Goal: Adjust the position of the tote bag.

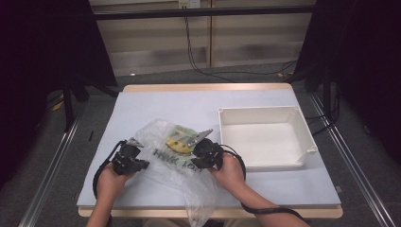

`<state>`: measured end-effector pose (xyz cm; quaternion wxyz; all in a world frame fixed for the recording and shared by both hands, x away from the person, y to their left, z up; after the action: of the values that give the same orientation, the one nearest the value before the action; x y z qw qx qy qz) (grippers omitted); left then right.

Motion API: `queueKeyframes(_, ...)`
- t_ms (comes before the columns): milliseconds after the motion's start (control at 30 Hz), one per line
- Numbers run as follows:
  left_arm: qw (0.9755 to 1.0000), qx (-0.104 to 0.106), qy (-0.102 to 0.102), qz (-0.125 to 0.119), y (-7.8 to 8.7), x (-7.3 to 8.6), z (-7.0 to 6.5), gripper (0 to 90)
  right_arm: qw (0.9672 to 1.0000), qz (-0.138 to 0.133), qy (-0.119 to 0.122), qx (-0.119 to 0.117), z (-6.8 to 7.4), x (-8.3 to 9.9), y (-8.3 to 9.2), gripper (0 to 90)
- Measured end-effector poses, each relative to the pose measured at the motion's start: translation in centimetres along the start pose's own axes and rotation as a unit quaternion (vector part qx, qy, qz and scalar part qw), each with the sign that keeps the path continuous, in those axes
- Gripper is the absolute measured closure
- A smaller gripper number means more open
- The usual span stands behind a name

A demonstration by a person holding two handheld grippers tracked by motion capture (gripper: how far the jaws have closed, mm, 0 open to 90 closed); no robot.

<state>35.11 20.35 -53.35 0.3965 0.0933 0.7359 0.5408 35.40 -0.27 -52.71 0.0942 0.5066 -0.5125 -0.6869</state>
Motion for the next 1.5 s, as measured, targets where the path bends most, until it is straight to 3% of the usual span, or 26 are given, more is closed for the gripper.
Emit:
queueKeyframes(200,0.9999,0.0,0.01,-0.003,0.4,0.9,-0.3,88.8,0.9998,0.002,-0.01,0.016,-0.9,-1.6,-0.7,69.9)
queueKeyframes(333,1.0,-0.005,0.007,-0.003,0.1,0.8,-0.7,88.6,0.9996,-0.016,-0.025,0.002,-0.8,-2.3,-0.2,69.4)
queueKeyframes(467,1.0,-0.005,0.006,-0.006,-0.1,0.5,-0.9,88.6,0.9989,-0.029,-0.027,-0.027,1.1,-2.3,0.6,53.0)
queueKeyframes(500,1.0,-0.005,0.006,-0.006,-0.1,0.5,-0.9,88.6,0.9989,-0.029,-0.027,-0.027,1.1,-2.3,0.6,53.0)
queueKeyframes(533,1.0,-0.001,0.004,-0.004,-0.1,0.3,-1.1,88.6,0.9979,-0.04,-0.026,-0.044,2.6,-2.2,1.1,45.0)
queueKeyframes(600,0.9999,0.001,0.007,-0.009,-0.1,0.2,-1.4,88.6,0.9974,-0.039,-0.014,-0.059,4.0,-1.8,1.5,42.8)
queueKeyframes(633,0.9999,0.001,0.007,-0.009,-0.1,0.2,-1.4,88.6,0.9974,-0.039,-0.014,-0.059,4.0,-1.8,1.5,42.8)
queueKeyframes(667,1.0,0.0,0.004,-0.007,0.0,0.1,-1.5,88.6,0.9977,-0.031,0.004,-0.059,5.1,-1.1,1.4,43.2)
queueKeyframes(700,1.0,-0.002,-0.002,-0.002,0.0,0.2,-1.4,88.6,0.9977,-0.031,0.004,-0.059,5.1,-1.1,1.4,43.2)
queueKeyframes(733,1.0,0.0,0.003,-0.006,-0.1,0.1,-1.7,88.6,0.9984,-0.023,0.023,-0.046,5.4,-0.4,1.1,44.0)
queueKeyframes(833,1.0,0.004,-0.003,-0.001,-0.1,0.1,-1.7,88.5,0.9988,-0.006,0.025,-0.04,5.1,0.3,0.4,44.7)
queueKeyframes(867,1.0,0.004,-0.003,-0.001,-0.2,0.2,-1.8,88.5,0.9993,0.007,0.024,-0.027,4.7,0.8,-0.1,45.7)
queueKeyframes(900,1.0,0.006,-0.005,0.001,-0.2,0.2,-1.9,88.4,0.9992,0.012,0.035,-0.013,3.9,1.3,-0.5,52.0)
queueKeyframes(1067,0.9999,0.015,-0.007,0.0,-0.3,0.0,-2.4,88.0,0.9992,0.018,0.035,-0.002,2.6,1.0,-0.7,74.5)
queueKeyframes(1100,0.9999,0.015,-0.007,0.0,-0.3,0.0,-2.4,87.0,0.9992,0.018,0.035,-0.002,2.6,1.0,-0.7,74.5)
queueKeyframes(1133,0.9998,0.012,-0.014,-0.008,-0.2,-0.3,-2.4,84.0,0.9989,0.022,0.038,0.017,2.2,0.9,-0.8,80.6)
queueKeyframes(1167,0.9996,-0.023,-0.016,-0.008,0.0,-0.4,-1.8,75.6,0.9986,0.02,0.044,0.02,2.2,0.9,-0.9,82.1)
queueKeyframes(1200,0.9989,-0.044,-0.014,-0.004,0.3,-0.5,-1.2,56.8,0.9987,0.018,0.042,0.022,2.3,0.9,-0.9,82.8)
queueKeyframes(1233,0.9989,-0.045,-0.006,-0.01,0.5,-0.7,-0.9,45.2,0.9988,0.017,0.04,0.022,2.3,0.9,-0.8,83.2)
queueKeyframes(1267,0.9987,-0.044,0.006,-0.025,1.0,-1.0,-0.5,41.9,0.9987,0.015,0.045,0.021,2.2,0.9,-0.9,83.4)
queueKeyframes(1300,0.9975,-0.059,0.012,-0.038,1.5,-1.3,0.1,40.1,0.9989,0.015,0.04,0.019,2.2,1.0,-0.8,83.6)
queueKeyframes(1400,0.9948,-0.079,0.029,-0.057,2.7,-2.2,1.6,32.8,0.9989,0.016,0.04,0.016,2.1,1.0,-0.8,83.6)
queueKeyframes(1500,0.9921,-0.097,0.043,-0.068,2.9,-3.5,3.0,22.0,0.9988,0.017,0.042,0.016,2.1,1.0,-0.8,83.6)
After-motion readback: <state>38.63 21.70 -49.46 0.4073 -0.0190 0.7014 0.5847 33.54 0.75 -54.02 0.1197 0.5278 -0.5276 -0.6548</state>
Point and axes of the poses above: each handheld gripper's, and its own axes: y roughly backward along the jaws, x roughly out of its underside, z roughly to its left, the point moved 9 cm from there along -y, roughly forward along the jaws, and after that the axes turned 1 degree about y, right-handed, at the moved point
